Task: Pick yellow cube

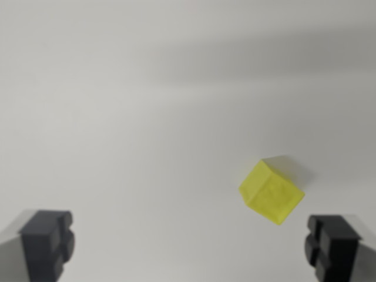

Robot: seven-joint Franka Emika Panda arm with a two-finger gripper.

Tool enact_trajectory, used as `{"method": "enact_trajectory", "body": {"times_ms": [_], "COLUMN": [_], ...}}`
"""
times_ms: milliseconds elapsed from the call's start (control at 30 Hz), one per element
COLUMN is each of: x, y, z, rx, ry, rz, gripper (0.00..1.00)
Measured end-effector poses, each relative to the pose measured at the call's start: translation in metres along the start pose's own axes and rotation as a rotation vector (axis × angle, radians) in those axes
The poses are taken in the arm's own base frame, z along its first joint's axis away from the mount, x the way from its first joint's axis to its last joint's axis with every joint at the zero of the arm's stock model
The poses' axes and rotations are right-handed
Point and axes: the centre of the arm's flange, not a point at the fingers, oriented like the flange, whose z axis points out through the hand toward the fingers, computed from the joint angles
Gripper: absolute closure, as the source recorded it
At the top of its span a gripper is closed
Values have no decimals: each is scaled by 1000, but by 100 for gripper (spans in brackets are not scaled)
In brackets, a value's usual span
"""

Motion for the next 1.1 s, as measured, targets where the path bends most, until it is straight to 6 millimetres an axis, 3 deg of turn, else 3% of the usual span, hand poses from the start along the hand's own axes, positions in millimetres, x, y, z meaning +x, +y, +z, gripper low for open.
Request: {"method": "enact_trajectory", "body": {"times_ms": [1100], "x": [-1], "y": [52], "z": [82], "rx": [-7], "ry": [-15], "rz": [194], "gripper": [0]}}
